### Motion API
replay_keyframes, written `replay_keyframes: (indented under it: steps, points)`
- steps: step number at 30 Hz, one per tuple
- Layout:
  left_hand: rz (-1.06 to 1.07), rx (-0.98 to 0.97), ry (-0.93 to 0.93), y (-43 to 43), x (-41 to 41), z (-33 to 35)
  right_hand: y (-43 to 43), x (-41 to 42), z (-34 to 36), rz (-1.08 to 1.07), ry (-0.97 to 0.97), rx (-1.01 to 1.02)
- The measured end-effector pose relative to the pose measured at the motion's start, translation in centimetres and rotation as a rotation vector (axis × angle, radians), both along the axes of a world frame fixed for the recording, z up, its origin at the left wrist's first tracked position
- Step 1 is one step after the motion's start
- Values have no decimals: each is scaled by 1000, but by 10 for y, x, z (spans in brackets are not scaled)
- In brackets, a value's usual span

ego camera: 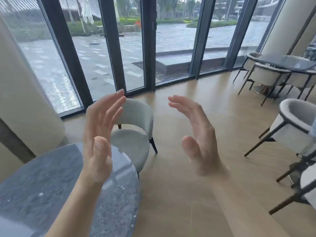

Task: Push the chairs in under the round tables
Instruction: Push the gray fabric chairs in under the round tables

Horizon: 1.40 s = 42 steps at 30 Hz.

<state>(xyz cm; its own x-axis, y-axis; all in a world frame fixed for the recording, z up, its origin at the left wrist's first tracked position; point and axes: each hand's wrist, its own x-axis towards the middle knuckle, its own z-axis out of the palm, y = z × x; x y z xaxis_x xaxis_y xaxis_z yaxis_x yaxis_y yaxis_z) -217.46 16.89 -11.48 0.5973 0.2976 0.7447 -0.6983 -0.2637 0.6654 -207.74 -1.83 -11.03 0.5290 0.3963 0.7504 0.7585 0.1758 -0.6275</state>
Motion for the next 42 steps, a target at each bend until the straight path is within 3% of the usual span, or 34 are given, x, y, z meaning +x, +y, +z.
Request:
replay_keyframes:
  steps: [8, 17, 27, 33, 42]
  points:
    - [101, -77, -26, -7, 195, -45, 4, 218, -27, 90, -19, -22]
    - [128, -82, -49, 7, 439, -2, 34, 459, -4, 160, 21, 7]
    - [406, -48, -17, 45, 653, -18, 109, 722, -42, 395, 31, 81]
    - [665, -68, -42, 79, 736, 1, 183, 838, -15, 644, 50, 77]
    - [1044, -116, -161, 182, 786, -23, 378, 905, -21, 1049, -40, 26]
